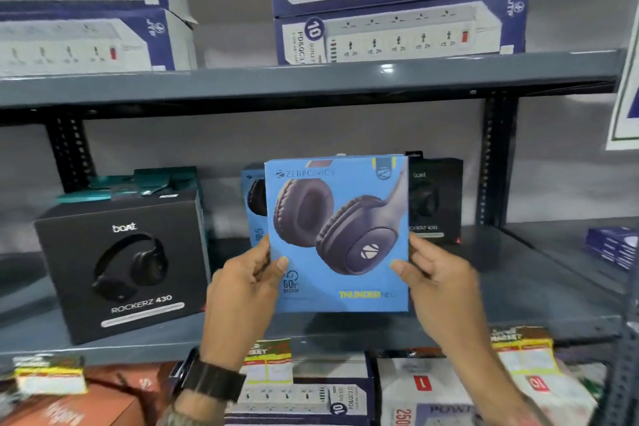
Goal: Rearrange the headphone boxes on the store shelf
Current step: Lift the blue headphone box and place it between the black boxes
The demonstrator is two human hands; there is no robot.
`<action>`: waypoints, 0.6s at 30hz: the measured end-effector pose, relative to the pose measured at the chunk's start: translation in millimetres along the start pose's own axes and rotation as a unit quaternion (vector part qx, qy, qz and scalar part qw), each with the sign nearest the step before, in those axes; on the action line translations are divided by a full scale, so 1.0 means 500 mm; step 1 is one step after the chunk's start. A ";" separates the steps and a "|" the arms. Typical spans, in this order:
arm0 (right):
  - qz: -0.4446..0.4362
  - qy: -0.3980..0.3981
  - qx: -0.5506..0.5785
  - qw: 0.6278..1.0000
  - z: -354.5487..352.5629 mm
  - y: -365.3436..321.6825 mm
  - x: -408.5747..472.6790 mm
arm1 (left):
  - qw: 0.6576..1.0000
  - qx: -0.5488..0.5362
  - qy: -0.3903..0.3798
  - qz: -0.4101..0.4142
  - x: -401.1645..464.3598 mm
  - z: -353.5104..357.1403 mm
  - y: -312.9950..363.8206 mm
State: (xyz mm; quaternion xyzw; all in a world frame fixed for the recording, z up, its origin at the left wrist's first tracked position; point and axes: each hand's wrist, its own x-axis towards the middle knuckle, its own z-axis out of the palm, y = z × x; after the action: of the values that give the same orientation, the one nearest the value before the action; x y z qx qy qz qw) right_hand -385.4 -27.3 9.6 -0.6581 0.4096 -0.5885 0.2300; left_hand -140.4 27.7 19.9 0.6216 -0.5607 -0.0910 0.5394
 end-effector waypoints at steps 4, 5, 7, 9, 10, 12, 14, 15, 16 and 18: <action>0.017 0.001 -0.027 0.999 0.133 0.060 0.077 | 0.999 0.013 0.000 -0.052 0.082 0.006 -0.078; 0.029 -0.003 -0.027 0.999 0.161 0.069 0.093 | 0.998 -0.006 0.004 -0.068 0.105 0.014 -0.100; 0.061 -0.005 -0.035 0.997 0.214 0.079 0.122 | 0.993 -0.062 0.029 -0.095 0.158 0.036 -0.160; 0.090 -0.007 -0.040 0.995 0.254 0.094 0.146 | 0.986 -0.103 0.048 -0.125 0.191 0.056 -0.178; 0.101 -0.011 -0.046 0.994 0.270 0.105 0.155 | 0.983 -0.114 0.053 -0.130 0.201 0.064 -0.179; 0.108 -0.017 -0.057 0.992 0.296 0.123 0.170 | 0.981 -0.128 0.054 -0.135 0.216 0.074 -0.176; 0.114 -0.016 -0.050 0.992 0.311 0.127 0.176 | 0.978 -0.141 0.053 -0.144 0.229 0.079 -0.178; 0.118 -0.014 -0.045 0.992 0.315 0.125 0.177 | 0.976 -0.147 0.052 -0.152 0.236 0.078 -0.183; 0.123 -0.014 -0.038 0.992 0.319 0.127 0.181 | 0.975 -0.153 0.049 -0.155 0.243 0.078 -0.188; 0.128 -0.023 -0.026 0.991 0.325 0.132 0.185 | 0.973 -0.163 0.043 -0.159 0.250 0.077 -0.192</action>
State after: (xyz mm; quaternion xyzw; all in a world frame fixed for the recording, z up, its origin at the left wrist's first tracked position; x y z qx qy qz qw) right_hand -249.2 -168.3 -21.0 -0.6195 0.5004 -0.5278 0.2955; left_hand -66.0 -114.0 -8.3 0.6094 -0.4091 -0.2392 0.6356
